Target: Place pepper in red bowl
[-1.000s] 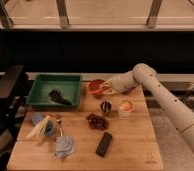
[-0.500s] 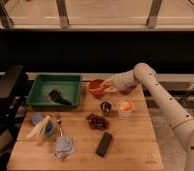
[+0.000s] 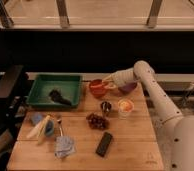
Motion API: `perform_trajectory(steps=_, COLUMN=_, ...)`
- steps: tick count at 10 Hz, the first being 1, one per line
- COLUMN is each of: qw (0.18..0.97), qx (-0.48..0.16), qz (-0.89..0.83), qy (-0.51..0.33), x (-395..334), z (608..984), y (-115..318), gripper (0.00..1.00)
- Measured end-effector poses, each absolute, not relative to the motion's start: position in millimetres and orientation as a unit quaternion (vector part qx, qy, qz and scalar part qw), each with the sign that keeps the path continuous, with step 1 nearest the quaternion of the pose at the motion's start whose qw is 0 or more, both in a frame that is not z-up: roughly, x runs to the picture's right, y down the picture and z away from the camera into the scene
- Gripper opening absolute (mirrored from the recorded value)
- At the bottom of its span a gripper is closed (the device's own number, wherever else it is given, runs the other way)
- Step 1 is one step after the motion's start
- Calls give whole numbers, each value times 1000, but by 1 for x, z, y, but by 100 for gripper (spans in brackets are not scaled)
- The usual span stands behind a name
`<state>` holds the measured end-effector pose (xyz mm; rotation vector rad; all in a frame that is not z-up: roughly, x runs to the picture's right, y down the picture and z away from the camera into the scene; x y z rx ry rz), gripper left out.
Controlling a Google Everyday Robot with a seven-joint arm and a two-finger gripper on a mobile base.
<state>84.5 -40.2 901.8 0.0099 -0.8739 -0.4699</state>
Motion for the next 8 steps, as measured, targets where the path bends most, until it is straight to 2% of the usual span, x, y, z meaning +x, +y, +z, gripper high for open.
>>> perform_trajectory(steps=1, qw=877, qx=6, qz=-227, qy=-422, x=82, z=905, y=-43, gripper=67)
perform_trajectory(steps=2, qw=877, qx=8, qz=-228, qy=-423, x=81, z=907, y=-45, gripper=73)
perform_trajectory(steps=8, qw=875, qx=9, qz=-231, qy=-426, x=77, z=908, y=-45, gripper=74)
